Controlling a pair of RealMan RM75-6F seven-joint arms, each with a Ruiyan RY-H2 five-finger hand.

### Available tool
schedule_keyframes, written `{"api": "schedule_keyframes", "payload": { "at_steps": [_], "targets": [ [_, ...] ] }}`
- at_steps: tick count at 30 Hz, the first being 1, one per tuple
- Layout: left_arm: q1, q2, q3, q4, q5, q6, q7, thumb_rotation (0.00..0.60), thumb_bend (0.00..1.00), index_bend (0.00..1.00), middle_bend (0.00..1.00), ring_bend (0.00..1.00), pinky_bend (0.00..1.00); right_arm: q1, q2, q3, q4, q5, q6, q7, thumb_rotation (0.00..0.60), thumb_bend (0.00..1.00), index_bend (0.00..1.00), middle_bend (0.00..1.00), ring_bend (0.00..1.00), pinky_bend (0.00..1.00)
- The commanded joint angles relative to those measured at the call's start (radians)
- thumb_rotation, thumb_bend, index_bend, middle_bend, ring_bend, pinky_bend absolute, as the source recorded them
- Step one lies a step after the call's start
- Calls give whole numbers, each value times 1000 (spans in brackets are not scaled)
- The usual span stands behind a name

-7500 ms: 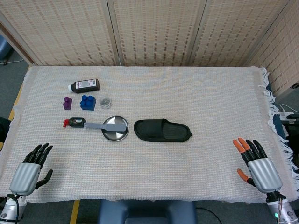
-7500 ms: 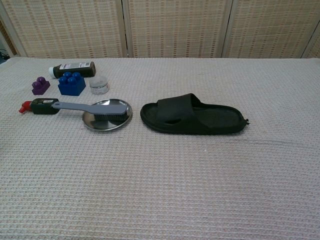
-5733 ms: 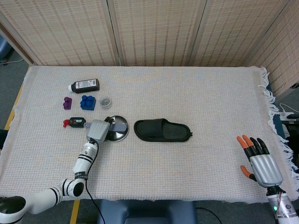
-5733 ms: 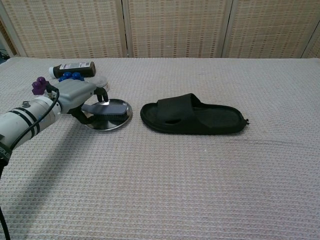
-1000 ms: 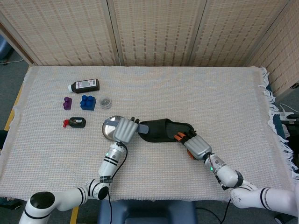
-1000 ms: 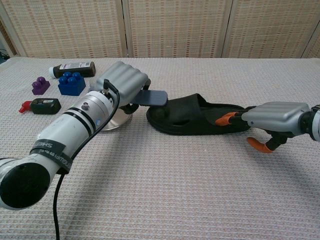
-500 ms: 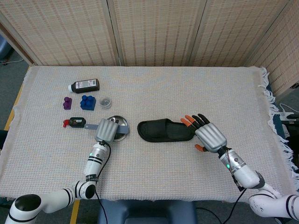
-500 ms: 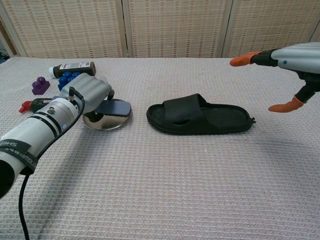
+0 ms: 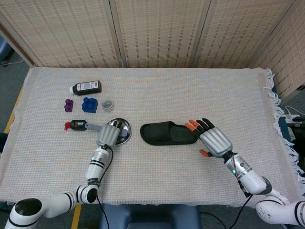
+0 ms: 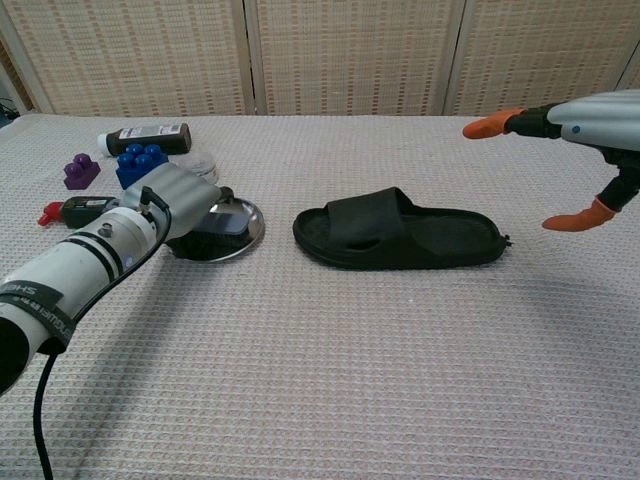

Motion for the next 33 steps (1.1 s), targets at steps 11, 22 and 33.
{"api": "schedule_keyframes", "payload": {
  "at_steps": [11,22,33],
  "targets": [
    [15,87,10,-200,-7,105,87,600,357,106,169,763,1000,-28,10,5,-7,-16,29,8,600,168,0,0,0,0],
    [243,441,158,-687,217,255,-299,600,357,2,3,134,480,-248,39,-99,-37,-143,320,11,600,167,0,0,0,0],
    [662,585,420,-410,614,737,-959,600,346,10,0,0,168,-503,-17,-172,103,-254,625,38,600,165,0,0,0,0]
  ]
}}
